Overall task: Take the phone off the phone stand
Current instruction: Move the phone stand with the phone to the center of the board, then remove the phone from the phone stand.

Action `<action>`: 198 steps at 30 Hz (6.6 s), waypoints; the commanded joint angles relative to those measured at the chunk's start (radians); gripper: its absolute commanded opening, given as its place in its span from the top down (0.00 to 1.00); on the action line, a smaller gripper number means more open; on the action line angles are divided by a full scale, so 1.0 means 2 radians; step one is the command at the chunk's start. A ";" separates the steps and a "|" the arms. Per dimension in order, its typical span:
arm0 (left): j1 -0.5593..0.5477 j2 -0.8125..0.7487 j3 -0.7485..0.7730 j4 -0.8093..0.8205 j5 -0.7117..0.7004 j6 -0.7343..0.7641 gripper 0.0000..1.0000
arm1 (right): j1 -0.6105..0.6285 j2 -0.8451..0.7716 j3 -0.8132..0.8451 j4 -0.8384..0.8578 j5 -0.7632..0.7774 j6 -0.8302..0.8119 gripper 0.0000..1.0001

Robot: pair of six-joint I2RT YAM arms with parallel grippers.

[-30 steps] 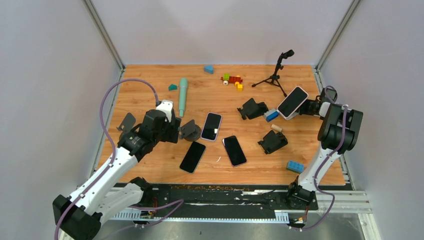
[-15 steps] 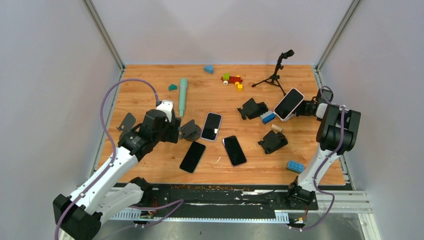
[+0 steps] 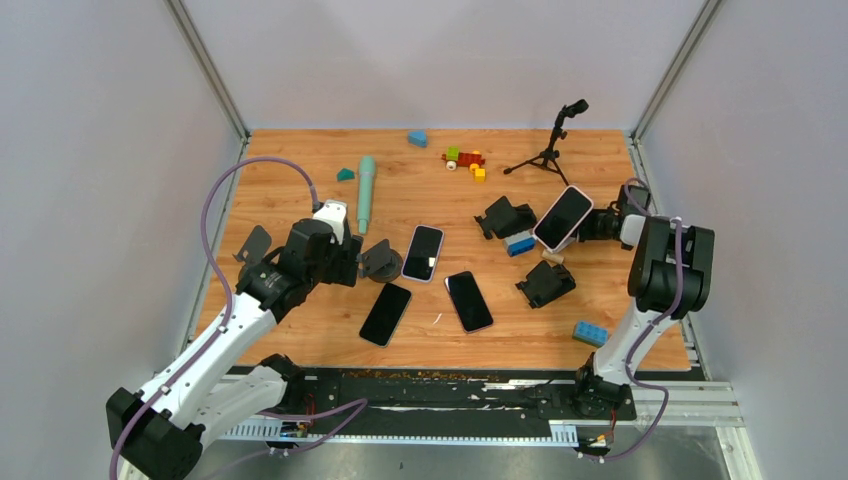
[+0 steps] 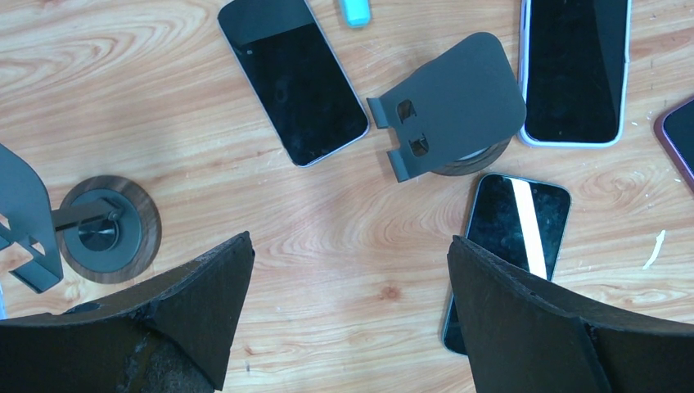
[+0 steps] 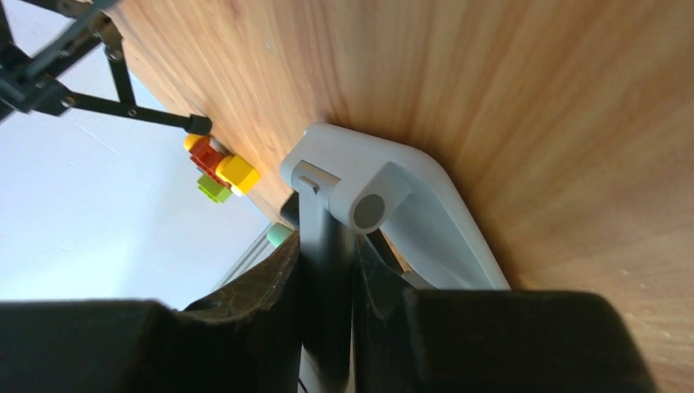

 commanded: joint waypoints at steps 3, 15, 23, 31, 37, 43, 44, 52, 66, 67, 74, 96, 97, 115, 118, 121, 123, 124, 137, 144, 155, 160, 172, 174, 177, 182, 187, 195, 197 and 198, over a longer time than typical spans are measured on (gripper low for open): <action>-0.002 -0.003 0.003 0.006 0.004 0.003 0.04 | 0.035 -0.021 -0.057 -0.074 0.006 -0.027 0.80; -0.002 -0.001 0.003 0.006 0.003 0.003 0.04 | 0.063 -0.073 -0.140 -0.042 0.001 -0.011 0.79; -0.002 -0.003 0.003 0.005 0.003 0.002 0.04 | 0.093 -0.101 -0.152 -0.038 0.010 0.001 0.78; -0.002 -0.004 0.003 0.005 0.004 0.003 0.03 | 0.085 -0.075 -0.125 -0.054 -0.001 -0.022 0.55; -0.002 -0.004 0.003 0.005 0.004 0.004 0.03 | 0.065 -0.068 -0.104 -0.069 -0.008 -0.039 0.46; -0.002 -0.004 0.002 0.005 0.004 0.004 0.03 | 0.024 -0.071 -0.087 -0.106 -0.006 -0.078 0.41; -0.002 -0.004 0.002 0.005 0.004 0.004 0.03 | 0.015 -0.071 -0.086 -0.110 -0.008 -0.085 0.40; -0.002 -0.002 0.004 0.004 0.004 0.004 0.03 | -0.053 -0.080 -0.085 -0.146 -0.018 -0.152 0.35; -0.001 -0.046 0.001 0.047 0.024 -0.006 0.00 | -0.186 -0.134 -0.013 -0.224 -0.039 -0.280 0.36; -0.001 -0.040 0.009 0.053 0.050 -0.005 0.00 | -0.185 -0.142 -0.010 -0.224 -0.042 -0.286 0.37; -0.063 0.058 0.096 0.087 0.053 0.009 0.00 | -0.150 -0.277 0.015 -0.248 0.033 -0.340 0.39; -0.236 0.405 0.272 0.372 0.118 0.052 0.00 | 0.065 -0.497 0.188 -0.436 0.053 -0.604 0.32; -0.237 0.412 0.276 0.376 0.122 0.050 0.00 | 0.098 -0.501 0.191 -0.443 0.087 -0.618 0.29; -0.267 0.562 0.371 0.471 0.164 0.033 0.00 | 0.170 -0.529 0.174 -0.455 0.240 -0.626 0.16; -0.269 0.578 0.377 0.485 0.162 0.028 0.00 | 0.169 -0.533 0.171 -0.453 0.238 -0.626 0.16; -0.269 0.595 0.389 0.489 0.167 0.028 0.00 | 0.169 -0.538 0.166 -0.450 0.237 -0.624 0.16; -0.270 0.605 0.395 0.490 0.165 0.034 0.00 | 0.169 -0.541 0.161 -0.447 0.237 -0.623 0.16; -0.270 0.612 0.399 0.492 0.163 0.035 0.00 | 0.169 -0.542 0.159 -0.446 0.236 -0.623 0.16; -0.270 0.660 0.451 0.486 0.135 0.041 0.00 | 0.170 -0.546 0.149 -0.447 0.229 -0.621 0.16; -0.270 0.688 0.487 0.458 0.136 0.048 0.00 | 0.169 -0.547 0.145 -0.448 0.225 -0.621 0.16; -0.270 0.651 0.449 0.454 0.123 0.070 0.00 | 0.169 -0.544 0.143 -0.447 0.223 -0.620 0.16; -0.270 0.608 0.430 0.438 0.130 0.095 0.00 | 0.169 -0.543 0.143 -0.447 0.223 -0.619 0.15; -0.261 0.611 0.457 0.386 0.179 0.137 0.00 | 0.170 -0.542 0.142 -0.447 0.217 -0.616 0.16; -0.256 0.616 0.460 0.384 0.185 0.136 0.00 | 0.170 -0.543 0.142 -0.447 0.216 -0.616 0.16; -0.246 0.620 0.464 0.385 0.202 0.133 0.00 | 0.170 -0.542 0.140 -0.447 0.215 -0.615 0.16; -0.231 0.628 0.476 0.377 0.235 0.131 0.00 | 0.170 -0.540 0.137 -0.446 0.215 -0.613 0.16; -0.225 0.642 0.494 0.368 0.265 0.129 0.00 | 0.169 -0.539 0.135 -0.447 0.214 -0.612 0.16; -0.219 0.670 0.513 0.369 0.275 0.116 0.00 | 0.169 -0.541 0.133 -0.447 0.216 -0.614 0.16; -0.218 0.673 0.514 0.372 0.286 0.110 0.00 | 0.170 -0.541 0.131 -0.446 0.216 -0.614 0.16; -0.218 0.674 0.514 0.375 0.292 0.106 0.00 | 0.169 -0.540 0.130 -0.446 0.217 -0.614 0.16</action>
